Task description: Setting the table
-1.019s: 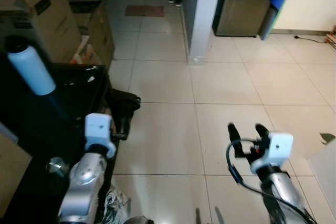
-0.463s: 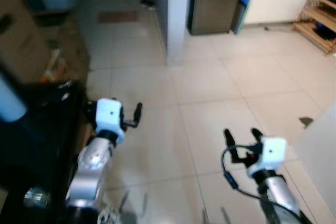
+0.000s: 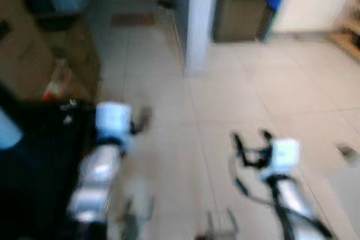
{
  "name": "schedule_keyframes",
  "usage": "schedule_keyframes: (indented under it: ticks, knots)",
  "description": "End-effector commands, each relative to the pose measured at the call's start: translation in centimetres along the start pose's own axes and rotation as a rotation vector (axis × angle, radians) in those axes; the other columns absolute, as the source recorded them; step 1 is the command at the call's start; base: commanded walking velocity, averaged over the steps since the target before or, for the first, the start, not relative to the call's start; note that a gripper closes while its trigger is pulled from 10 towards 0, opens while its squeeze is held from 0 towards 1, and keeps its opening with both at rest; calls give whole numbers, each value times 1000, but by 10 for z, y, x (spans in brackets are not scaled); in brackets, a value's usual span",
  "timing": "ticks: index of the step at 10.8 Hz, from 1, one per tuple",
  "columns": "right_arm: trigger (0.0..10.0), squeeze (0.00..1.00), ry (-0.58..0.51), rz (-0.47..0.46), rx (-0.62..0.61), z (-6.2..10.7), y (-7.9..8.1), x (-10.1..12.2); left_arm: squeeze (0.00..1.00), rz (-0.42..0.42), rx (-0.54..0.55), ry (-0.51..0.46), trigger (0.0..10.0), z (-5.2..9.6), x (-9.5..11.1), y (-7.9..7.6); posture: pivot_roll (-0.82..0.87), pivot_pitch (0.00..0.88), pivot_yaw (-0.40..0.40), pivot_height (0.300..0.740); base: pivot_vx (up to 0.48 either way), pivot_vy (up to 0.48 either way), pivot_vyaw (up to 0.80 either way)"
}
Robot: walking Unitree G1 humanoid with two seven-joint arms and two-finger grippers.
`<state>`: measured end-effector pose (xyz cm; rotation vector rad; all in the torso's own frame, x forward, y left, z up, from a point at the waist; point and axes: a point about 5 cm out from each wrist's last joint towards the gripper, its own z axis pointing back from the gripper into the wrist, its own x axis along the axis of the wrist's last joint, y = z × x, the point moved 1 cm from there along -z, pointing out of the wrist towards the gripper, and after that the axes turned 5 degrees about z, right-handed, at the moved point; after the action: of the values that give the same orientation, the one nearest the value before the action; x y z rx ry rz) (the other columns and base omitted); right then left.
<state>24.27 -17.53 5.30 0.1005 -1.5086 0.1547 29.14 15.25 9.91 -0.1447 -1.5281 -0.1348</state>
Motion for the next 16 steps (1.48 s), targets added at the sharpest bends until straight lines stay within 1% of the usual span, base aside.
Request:
schedule_keyframes:
  ticks: [1, 3, 4, 6, 8, 11, 16]
  knots:
    - [10000, 0, -28, -9, 13, -4, 6, 7, 0, -29, 28, 5, 10000, 0, 2, 10, -31, 0, 10, 736, 480, 0, -675]
    - [10000, 0, -28, -20, 1, -2, 5, 7, 0, -39, 20, 13, 10000, -1, 0, 7, -40, 0, 13, 736, 480, 0, -619]
    - [10000, 0, -25, -19, -1, -1, 5, 7, 0, -77, 7, 43, 10000, -2, -6, 4, -43, 0, 13, 736, 0, 0, -594]
    - [10000, 0, -21, -24, -8, 0, 4, 7, 0, -58, 16, 44, 10000, -3, -6, 7, -43, 0, 14, 736, 0, 0, -591]
    - [10000, 0, -20, -28, -19, 0, 5, 7, 0, -69, -8, 42, 10000, -2, -6, 7, -38, 0, 22, 736, 0, 0, -597]
    - [10000, 0, -19, -29, -25, 2, 6, 7, 0, -58, -7, 47, 10000, -2, -6, 15, -45, 0, 27, 736, 0, 0, -596]
    - [10000, 0, -13, -23, -42, 4, 3, 7, 0, -77, -32, 30, 10000, -4, -3, 11, -58, 0, 31, 736, 0, 0, -614]
